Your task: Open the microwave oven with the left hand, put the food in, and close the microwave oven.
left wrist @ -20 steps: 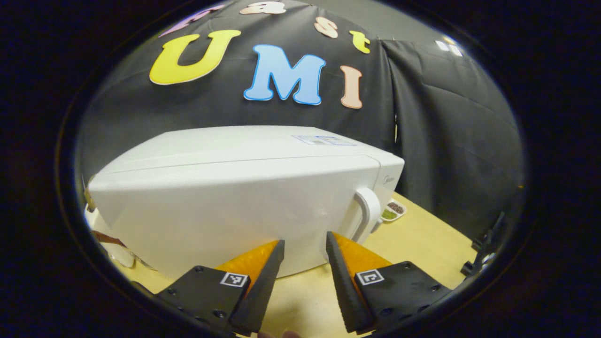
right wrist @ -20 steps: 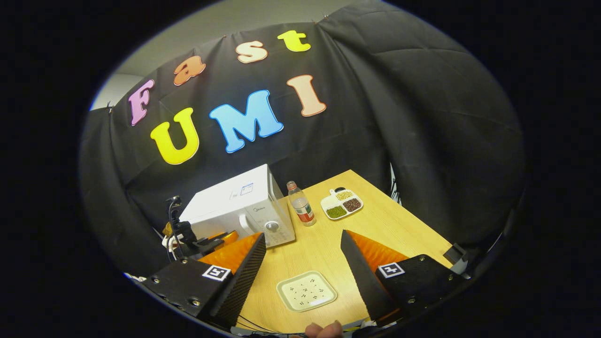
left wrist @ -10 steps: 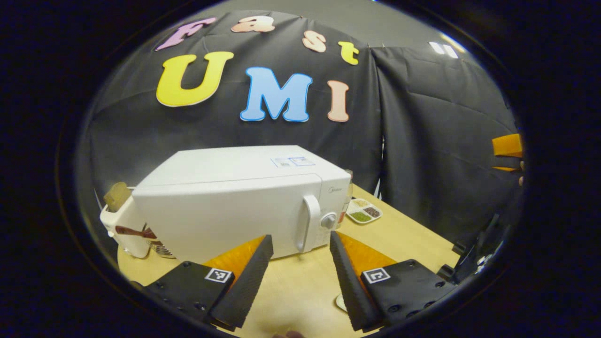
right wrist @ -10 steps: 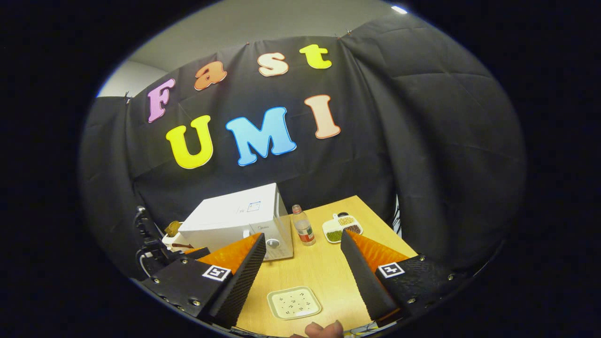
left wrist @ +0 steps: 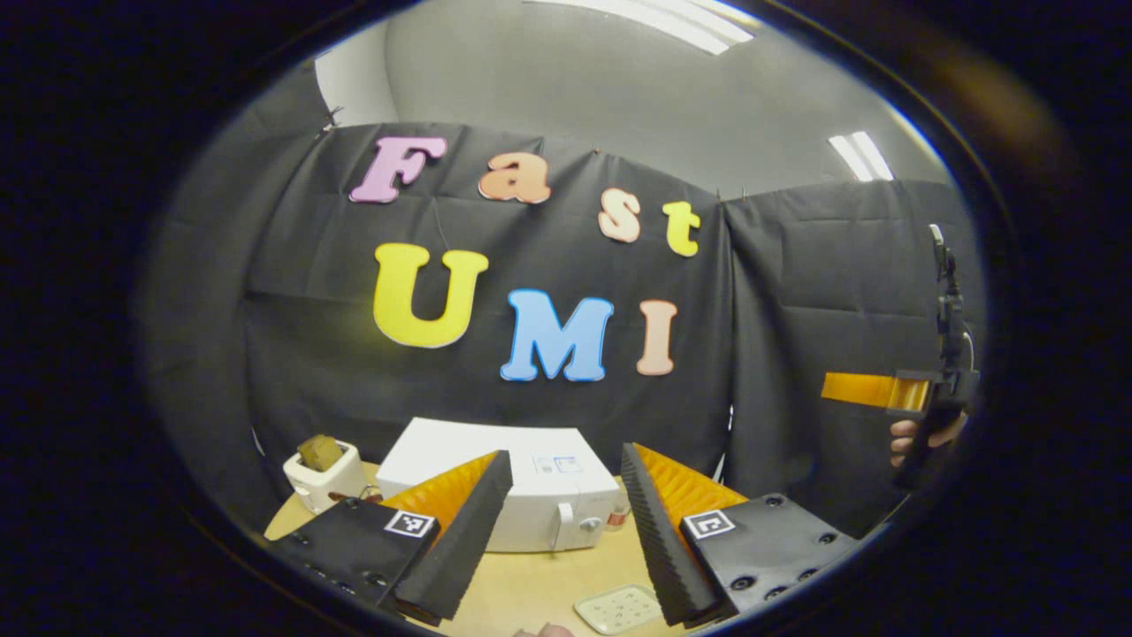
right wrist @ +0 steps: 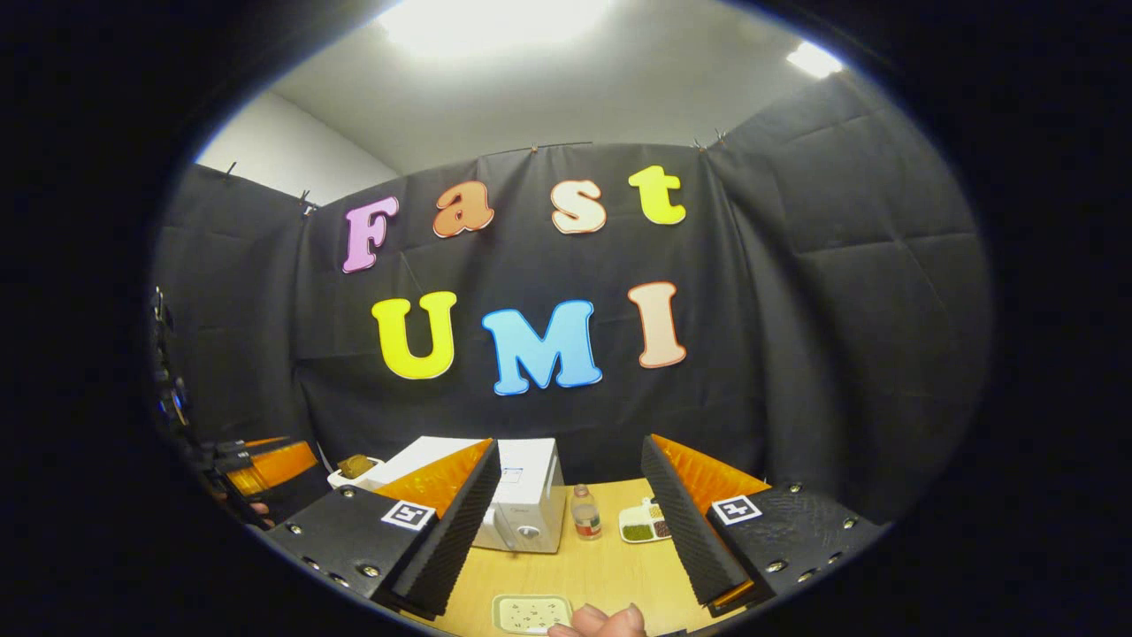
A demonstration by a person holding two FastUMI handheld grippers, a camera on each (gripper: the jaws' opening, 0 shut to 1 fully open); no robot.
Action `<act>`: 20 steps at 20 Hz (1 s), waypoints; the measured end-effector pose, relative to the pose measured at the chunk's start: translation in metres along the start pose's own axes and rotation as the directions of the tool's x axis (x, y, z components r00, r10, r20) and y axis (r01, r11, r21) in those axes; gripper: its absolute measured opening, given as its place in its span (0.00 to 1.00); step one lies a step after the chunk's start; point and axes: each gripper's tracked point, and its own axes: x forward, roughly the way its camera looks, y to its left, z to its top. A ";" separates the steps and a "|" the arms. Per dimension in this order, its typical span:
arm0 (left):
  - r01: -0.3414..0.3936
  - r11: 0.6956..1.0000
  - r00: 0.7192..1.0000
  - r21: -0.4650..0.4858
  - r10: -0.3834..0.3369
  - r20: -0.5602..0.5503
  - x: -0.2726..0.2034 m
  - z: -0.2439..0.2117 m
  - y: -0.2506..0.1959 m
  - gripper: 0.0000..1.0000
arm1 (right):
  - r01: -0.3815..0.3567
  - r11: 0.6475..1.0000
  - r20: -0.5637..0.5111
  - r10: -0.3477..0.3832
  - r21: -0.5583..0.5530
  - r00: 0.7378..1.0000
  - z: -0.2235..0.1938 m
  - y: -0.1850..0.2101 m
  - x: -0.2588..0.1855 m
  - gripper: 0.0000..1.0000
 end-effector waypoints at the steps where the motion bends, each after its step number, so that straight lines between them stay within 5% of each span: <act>1: -0.026 1.000 0.999 -0.007 0.026 0.023 -0.011 0.021 -0.009 0.81 | -0.027 1.000 -0.003 0.027 0.007 1.000 0.004 0.003 -0.001 0.98; 3: -0.062 0.998 0.996 -0.021 0.063 0.065 -0.034 0.050 -0.028 0.94 | -0.078 0.997 -0.011 0.078 0.020 0.997 0.007 0.007 -0.002 0.98; 4: -0.099 0.995 0.992 -0.004 0.099 0.079 -0.046 0.058 -0.028 0.89 | -0.092 0.996 -0.014 0.092 0.014 0.996 0.007 0.005 -0.003 0.98; 6: -0.163 0.986 0.984 0.032 0.159 0.083 -0.069 0.062 -0.035 0.94 | -0.097 0.995 0.021 0.097 -0.012 0.995 0.016 0.001 -0.008 0.98; 14: -0.150 0.987 0.982 0.061 0.142 0.125 -0.096 0.092 -0.056 0.93 | -0.093 0.992 0.086 0.100 -0.079 0.991 0.045 0.021 -0.032 0.98; 20: -0.139 0.989 0.985 0.056 0.132 0.107 -0.111 0.087 -0.027 0.94 | -0.071 0.991 0.111 0.085 -0.117 0.990 0.055 0.042 -0.044 0.98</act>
